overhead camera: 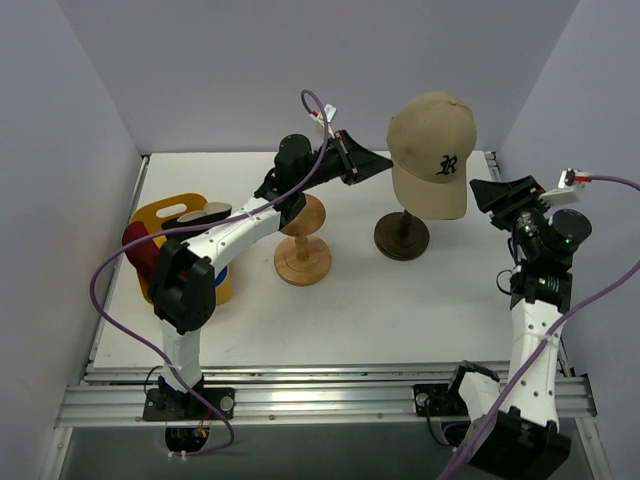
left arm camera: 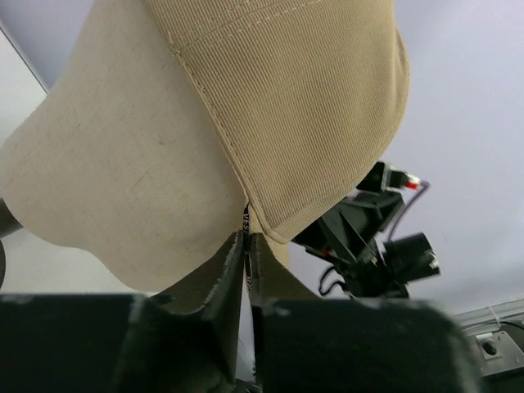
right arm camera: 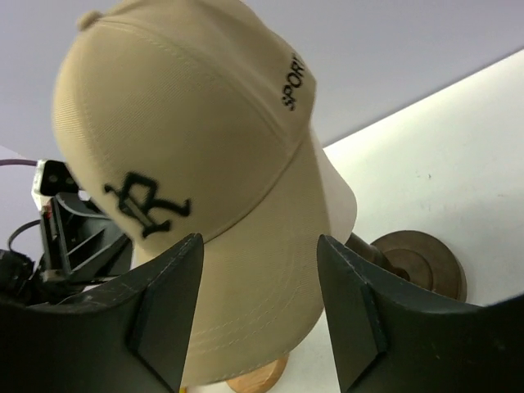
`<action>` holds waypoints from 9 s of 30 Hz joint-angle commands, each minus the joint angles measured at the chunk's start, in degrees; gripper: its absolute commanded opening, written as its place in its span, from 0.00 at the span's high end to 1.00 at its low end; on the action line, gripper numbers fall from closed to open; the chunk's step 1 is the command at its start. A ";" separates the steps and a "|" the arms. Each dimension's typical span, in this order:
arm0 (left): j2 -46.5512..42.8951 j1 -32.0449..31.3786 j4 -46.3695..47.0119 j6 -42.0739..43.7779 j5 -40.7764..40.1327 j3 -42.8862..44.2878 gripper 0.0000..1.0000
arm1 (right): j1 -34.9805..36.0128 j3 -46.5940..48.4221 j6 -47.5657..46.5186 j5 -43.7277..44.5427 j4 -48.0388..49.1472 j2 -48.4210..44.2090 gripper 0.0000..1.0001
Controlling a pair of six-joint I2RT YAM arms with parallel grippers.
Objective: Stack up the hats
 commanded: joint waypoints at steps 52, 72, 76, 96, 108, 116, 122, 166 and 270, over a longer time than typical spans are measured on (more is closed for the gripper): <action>0.63 -6.98 23.58 -10.15 0.05 -8.20 0.97 | -6.06 -1.51 5.11 -25.26 29.77 14.22 0.37; 1.94 -3.99 29.11 -26.50 4.45 -3.98 0.98 | -5.98 -2.30 12.22 -24.82 38.19 14.65 0.37; 2.73 -3.20 31.32 -30.02 5.41 -4.33 0.98 | -5.80 -3.09 16.01 -24.47 42.59 15.53 0.37; 7.39 2.43 43.27 -42.25 8.76 -7.93 0.98 | 0.09 4.99 5.38 -18.84 35.04 22.74 0.48; 8.71 3.04 40.72 -41.45 9.46 -5.38 0.98 | 1.49 5.52 7.21 -19.19 40.48 26.52 0.52; 8.27 3.04 37.47 -39.52 9.28 -4.86 0.98 | 4.04 2.80 11.44 -19.37 47.61 27.40 0.54; 7.57 3.04 35.71 -38.47 8.76 -4.85 0.98 | 4.92 0.96 11.36 -18.49 46.65 26.08 0.53; -1.13 3.30 9.27 -21.78 2.17 0.24 0.22 | 6.50 -2.48 12.68 -18.58 43.14 19.23 0.60; 5.65 11.30 -73.58 30.95 -33.40 47.35 0.16 | 12.04 12.64 -14.84 1.11 -11.53 4.99 0.42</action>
